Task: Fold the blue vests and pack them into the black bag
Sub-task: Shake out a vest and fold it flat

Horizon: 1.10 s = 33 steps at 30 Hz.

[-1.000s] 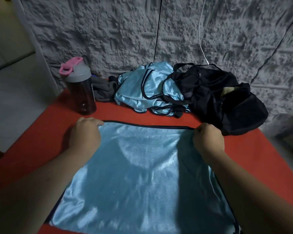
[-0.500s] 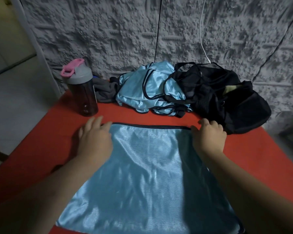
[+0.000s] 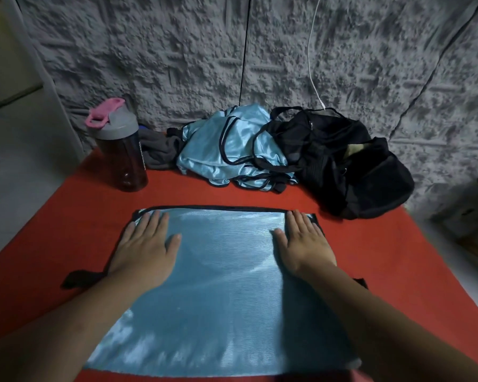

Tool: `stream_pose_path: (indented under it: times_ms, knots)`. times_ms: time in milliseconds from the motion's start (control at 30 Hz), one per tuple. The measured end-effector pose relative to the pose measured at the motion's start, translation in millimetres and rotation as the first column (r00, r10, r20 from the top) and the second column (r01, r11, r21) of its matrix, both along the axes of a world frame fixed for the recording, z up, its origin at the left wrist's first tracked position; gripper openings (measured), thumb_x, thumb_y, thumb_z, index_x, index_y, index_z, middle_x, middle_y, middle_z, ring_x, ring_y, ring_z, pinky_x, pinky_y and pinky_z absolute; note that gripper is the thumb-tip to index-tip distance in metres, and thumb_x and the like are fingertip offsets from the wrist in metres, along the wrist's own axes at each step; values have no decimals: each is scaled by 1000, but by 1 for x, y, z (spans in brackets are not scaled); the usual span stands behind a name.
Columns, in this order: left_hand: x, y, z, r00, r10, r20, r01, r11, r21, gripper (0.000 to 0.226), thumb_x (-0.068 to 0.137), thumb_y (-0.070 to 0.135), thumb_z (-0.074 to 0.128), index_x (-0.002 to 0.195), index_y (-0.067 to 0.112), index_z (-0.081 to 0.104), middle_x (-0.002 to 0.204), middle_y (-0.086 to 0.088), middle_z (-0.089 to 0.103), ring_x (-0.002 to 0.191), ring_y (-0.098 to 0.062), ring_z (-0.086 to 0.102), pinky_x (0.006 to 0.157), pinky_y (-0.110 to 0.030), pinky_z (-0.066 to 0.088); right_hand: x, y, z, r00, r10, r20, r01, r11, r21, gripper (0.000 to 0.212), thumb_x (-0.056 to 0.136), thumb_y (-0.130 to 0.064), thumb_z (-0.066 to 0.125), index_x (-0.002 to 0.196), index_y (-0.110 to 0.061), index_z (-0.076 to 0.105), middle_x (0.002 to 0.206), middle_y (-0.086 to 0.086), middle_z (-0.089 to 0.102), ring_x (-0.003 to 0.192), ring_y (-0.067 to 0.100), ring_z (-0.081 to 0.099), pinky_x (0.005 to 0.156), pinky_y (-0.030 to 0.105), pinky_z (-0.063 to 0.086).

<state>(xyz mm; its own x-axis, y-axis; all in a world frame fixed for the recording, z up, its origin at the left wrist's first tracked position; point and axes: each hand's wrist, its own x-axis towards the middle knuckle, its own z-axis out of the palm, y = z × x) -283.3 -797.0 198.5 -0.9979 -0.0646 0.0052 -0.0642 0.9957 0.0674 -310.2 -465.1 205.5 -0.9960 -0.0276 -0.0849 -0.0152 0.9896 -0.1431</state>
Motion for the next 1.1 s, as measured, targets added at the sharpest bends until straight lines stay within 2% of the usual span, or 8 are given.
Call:
stream_pose_path:
  times_ms: [167,267,433,500,600,800,967,1100]
  knots:
    - [1,0,0,1000,2,12,-2,1000,11,73,98,53,1,162,17,7,170,2,3,155,-13,-2,126,-39,-3,-6,4,-4,1000,-19,4,19,1000,-17,75,102,-60,8,163,-17,2,171,1,-2,157,15,-6,127,37,0]
    - [5,-3,12,998,-51,23,49,996,71,67,104,49,10,162,15,6,170,2,4,155,-16,-3,125,-43,-6,6,-3,14,995,-10,-102,-3,991,-131,70,105,-48,18,162,-11,4,171,8,3,157,20,2,128,37,7]
    - [62,34,45,978,-188,-96,204,958,201,89,86,55,-8,160,14,19,169,0,12,156,-19,-1,126,-39,-4,82,-64,47,983,116,-140,-159,924,-348,62,109,-36,29,163,-12,10,170,4,6,157,18,6,125,27,7]
    - [95,53,41,974,-215,-69,225,953,205,91,83,54,-12,161,15,13,169,1,5,156,-17,-6,126,-39,-7,115,-77,35,977,158,-142,-197,925,-326,64,108,-42,20,163,-12,7,170,4,4,157,18,0,124,25,0]
    - [126,48,17,991,-132,26,126,980,153,91,80,54,-16,162,20,1,169,4,-4,155,-15,-12,125,-38,-11,150,-59,4,990,97,-98,-114,977,-180,80,97,-60,-4,163,-16,9,170,6,9,157,20,1,127,36,3]
    - [136,-12,9,999,-4,34,4,1000,-3,87,84,55,-16,162,20,1,169,6,-3,155,-14,-11,125,-44,-7,160,6,-7,993,38,-110,-34,999,41,84,95,-64,-8,163,-17,9,171,5,6,157,19,-3,127,38,2]
    - [140,-48,10,990,107,87,-109,994,21,79,85,56,-14,161,33,-7,169,6,-8,155,-17,-12,124,-50,-5,160,6,-8,995,28,-92,-23,999,47,81,96,-62,-2,163,-18,5,171,3,3,157,18,-6,127,39,1]
    - [142,-63,21,963,223,150,-229,973,20,63,100,56,0,157,35,-18,168,4,-15,154,-23,-16,123,-56,-5,160,6,-7,996,27,-88,-23,999,46,80,97,-61,2,163,-18,4,171,5,1,157,19,-6,127,40,0]
